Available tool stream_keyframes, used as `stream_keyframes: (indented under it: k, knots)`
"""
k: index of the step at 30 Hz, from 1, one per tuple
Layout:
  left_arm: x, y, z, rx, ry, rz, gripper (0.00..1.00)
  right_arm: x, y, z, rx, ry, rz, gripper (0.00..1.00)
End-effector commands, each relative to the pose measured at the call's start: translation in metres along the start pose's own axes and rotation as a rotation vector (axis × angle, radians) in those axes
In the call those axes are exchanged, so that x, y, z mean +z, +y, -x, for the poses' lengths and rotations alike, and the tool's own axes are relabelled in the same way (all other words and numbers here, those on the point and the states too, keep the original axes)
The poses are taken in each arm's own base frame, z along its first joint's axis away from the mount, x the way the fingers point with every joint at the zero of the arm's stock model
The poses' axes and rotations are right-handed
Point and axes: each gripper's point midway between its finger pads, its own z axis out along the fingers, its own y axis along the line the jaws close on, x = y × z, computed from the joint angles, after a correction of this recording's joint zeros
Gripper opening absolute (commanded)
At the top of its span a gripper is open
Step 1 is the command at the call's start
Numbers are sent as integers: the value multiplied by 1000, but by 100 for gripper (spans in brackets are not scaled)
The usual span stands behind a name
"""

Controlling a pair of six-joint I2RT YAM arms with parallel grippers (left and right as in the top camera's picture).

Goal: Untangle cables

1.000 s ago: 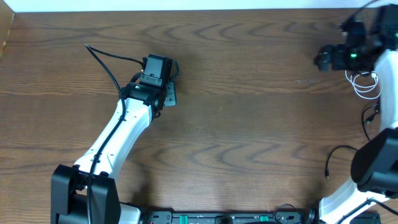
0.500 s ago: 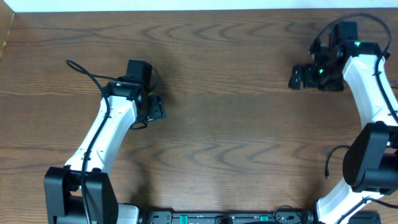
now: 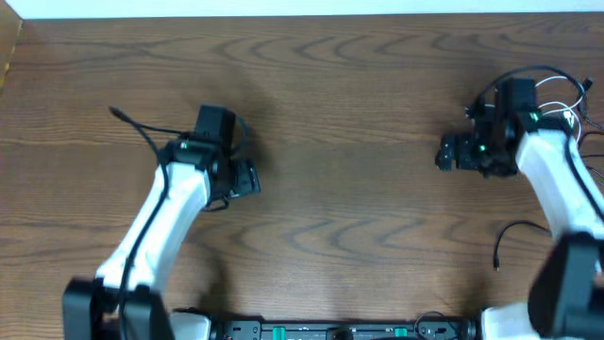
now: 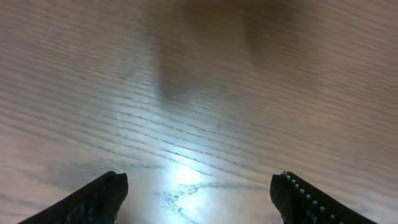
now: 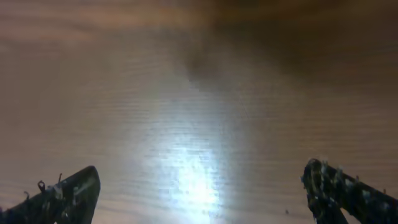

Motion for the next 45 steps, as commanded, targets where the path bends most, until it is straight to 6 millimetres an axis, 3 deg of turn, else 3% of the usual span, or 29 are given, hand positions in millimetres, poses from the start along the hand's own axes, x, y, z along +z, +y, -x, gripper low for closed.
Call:
stream_keyframes:
  k: [1,7,8,12,18,22,35,45]
  knots:
    - [-22,-7,-1,38,-116,-64,79,-26,4,-4,-2,-136,-2,99]
    - [-53,-3,-10,50,-304,-148,80,-57,6,-22,-32,-346,-10,99]
    - [-57,-2,-13,49,-330,-160,98,-62,7,-25,-36,-371,-10,99]
    - [-67,3,-24,28,-395,-195,99,-84,10,-36,-51,-463,-8,99]
    - [-77,4,-25,27,-433,-213,99,-103,13,-45,-59,-514,-6,99]
    - [-84,-3,-11,13,-489,-243,99,-103,13,-47,-58,-507,-6,99]
    - [-70,-1,-16,13,-427,-213,99,-91,11,-57,-47,-437,-8,99]
    - [-59,0,-17,13,-385,-194,99,-97,11,-59,-53,-454,-12,99]
